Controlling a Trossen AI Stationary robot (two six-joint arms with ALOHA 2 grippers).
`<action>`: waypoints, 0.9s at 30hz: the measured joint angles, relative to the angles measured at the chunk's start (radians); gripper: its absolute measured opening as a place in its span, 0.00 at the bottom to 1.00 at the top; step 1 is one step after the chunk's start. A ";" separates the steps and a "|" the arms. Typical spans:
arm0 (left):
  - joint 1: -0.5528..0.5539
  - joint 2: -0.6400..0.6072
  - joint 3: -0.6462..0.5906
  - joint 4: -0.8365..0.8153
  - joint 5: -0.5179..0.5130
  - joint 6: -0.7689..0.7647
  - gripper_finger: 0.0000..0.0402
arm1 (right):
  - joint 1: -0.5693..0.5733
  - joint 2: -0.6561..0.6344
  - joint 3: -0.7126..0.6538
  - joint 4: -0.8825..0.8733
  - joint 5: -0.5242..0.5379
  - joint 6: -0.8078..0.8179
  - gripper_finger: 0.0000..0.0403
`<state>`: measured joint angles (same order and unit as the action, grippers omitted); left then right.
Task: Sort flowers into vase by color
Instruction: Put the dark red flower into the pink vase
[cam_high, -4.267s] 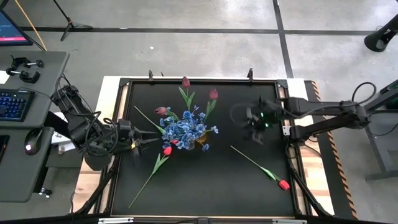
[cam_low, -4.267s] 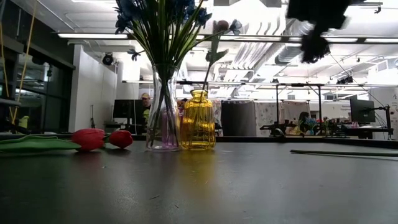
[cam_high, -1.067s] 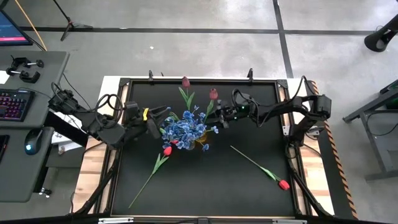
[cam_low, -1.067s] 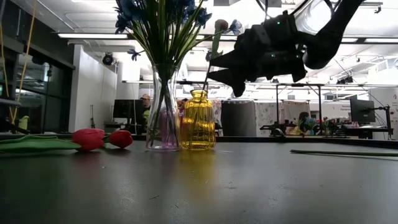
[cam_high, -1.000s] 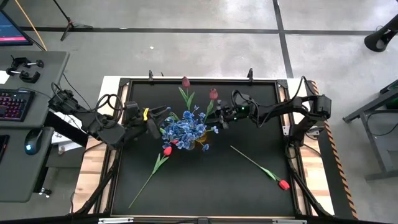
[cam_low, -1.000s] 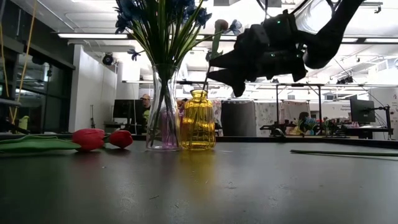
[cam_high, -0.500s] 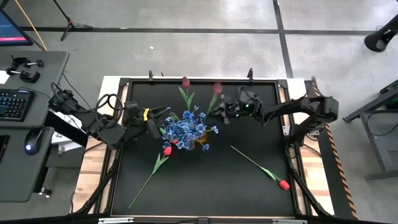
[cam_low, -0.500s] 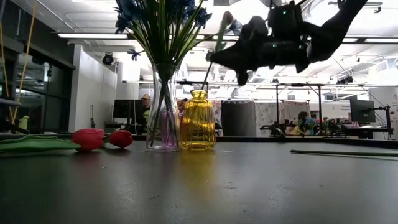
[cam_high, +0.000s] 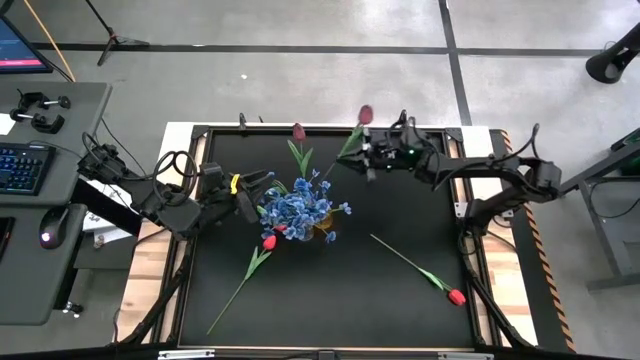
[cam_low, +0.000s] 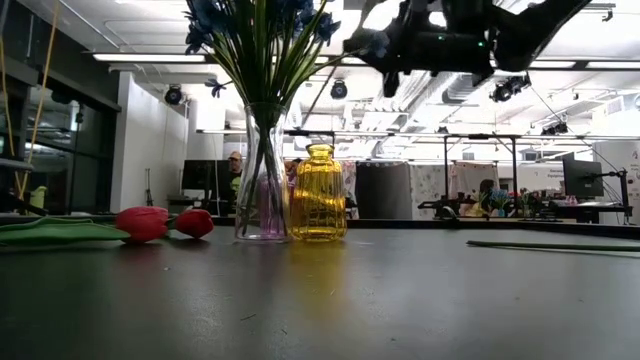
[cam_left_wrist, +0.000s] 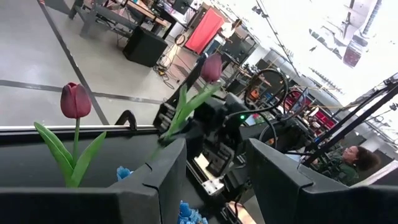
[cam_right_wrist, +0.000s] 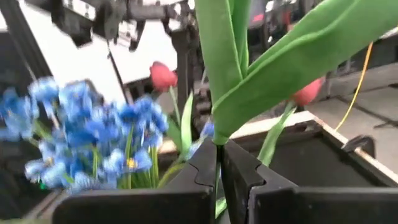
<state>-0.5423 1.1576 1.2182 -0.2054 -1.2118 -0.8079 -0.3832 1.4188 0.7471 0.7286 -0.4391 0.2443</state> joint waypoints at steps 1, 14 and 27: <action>0.000 0.000 0.000 0.000 0.000 0.000 0.39 | 0.009 0.015 0.011 -0.014 -0.002 -0.015 0.00; 0.000 0.000 0.000 0.001 0.000 -0.019 0.39 | 0.044 0.179 0.092 -0.025 0.008 -0.056 0.00; 0.000 0.000 0.000 0.000 -0.004 0.001 0.39 | 0.074 0.227 0.092 -0.022 0.019 -0.088 0.00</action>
<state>-0.5423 1.1576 1.2182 -0.2050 -1.2162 -0.8066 -0.3092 1.6455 0.8394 0.7069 -0.4198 0.1558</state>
